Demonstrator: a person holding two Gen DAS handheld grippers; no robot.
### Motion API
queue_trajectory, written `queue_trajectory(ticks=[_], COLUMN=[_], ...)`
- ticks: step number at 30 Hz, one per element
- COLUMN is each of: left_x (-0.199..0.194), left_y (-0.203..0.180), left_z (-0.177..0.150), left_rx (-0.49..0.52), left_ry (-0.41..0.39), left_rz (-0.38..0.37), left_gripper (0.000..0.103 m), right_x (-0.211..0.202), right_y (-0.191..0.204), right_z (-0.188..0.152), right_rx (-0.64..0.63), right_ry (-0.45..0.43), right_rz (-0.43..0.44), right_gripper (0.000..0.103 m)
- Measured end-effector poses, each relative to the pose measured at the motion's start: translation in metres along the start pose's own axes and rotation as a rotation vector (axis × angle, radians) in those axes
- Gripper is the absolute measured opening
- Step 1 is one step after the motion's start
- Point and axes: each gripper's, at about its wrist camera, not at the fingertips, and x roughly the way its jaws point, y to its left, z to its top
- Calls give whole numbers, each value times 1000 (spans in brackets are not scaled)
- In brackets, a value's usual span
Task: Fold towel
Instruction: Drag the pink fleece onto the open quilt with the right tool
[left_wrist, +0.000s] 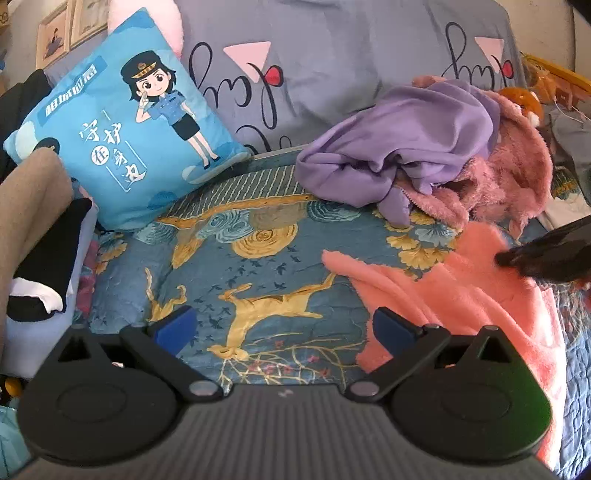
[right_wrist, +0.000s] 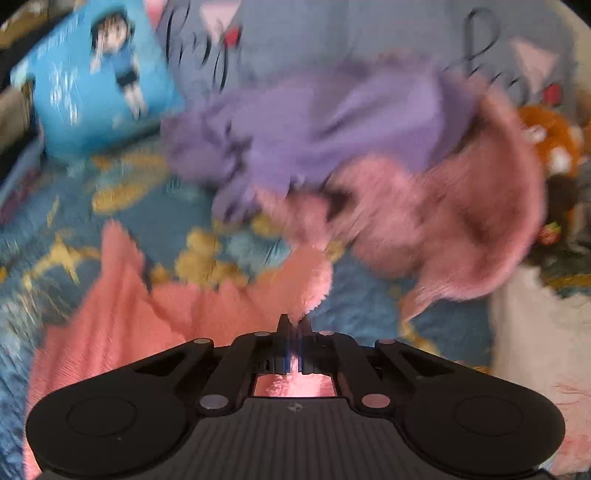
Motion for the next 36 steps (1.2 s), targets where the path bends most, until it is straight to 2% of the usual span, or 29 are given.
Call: queue_trajectory(ticks=[5, 8, 11, 15, 16, 18, 20, 21, 23, 24, 25, 29, 31, 33, 36], left_x=[-3, -5, -5, -3, -2, 0, 2, 3, 5, 6, 6, 2, -3, -8, -12], left_y=[3, 1, -1, -7, -9, -13, -15, -17, -17, -17, -17, -17, -17, -16, -14], left_z=[-1, -3, -5, -8, -9, -11, -13, -14, -14, -14, -14, -12, -11, -10, -8], left_rx=[-4, 6, 11, 19, 23, 30, 32, 32, 30, 28, 27, 40, 57, 71, 76], left_ry=[-4, -6, -1, 12, 17, 27, 38, 42, 50, 51, 52, 26, 0, -25, -40], left_rz=[-4, -2, -13, -30, -33, -43, -57, -60, -62, -60, -59, -43, -22, -8, -14], left_gripper=[103, 103, 103, 103, 103, 103, 103, 103, 103, 103, 103, 103, 103, 103, 103], right_x=[-80, -128, -154, -139, -136, -135, -134, -132, -130, -128, -124, -93, -67, -35, 12], right_y=[-35, -57, -78, -87, -87, -82, -74, -67, -52, -46, -43, -27, -11, 6, 16], right_z=[-23, -51, -82, -119, -123, -122, -119, -114, -101, -94, -86, -57, -46, -34, -20], right_rx=[127, 213, 274, 232, 227, 229, 205, 158, 80, 58, 54, 43, -30, -124, -173], right_ry=[-100, -110, -48, 132, 144, 116, 78, 45, -21, -48, -66, -116, -133, -125, -68], right_rz=[-188, -298, -354, -422, -454, -532, -622, -669, -704, -689, -620, -250, -122, -61, -47], right_gripper=[3, 3, 3, 4, 6, 14, 38, 41, 43, 43, 44, 44, 44, 44, 44])
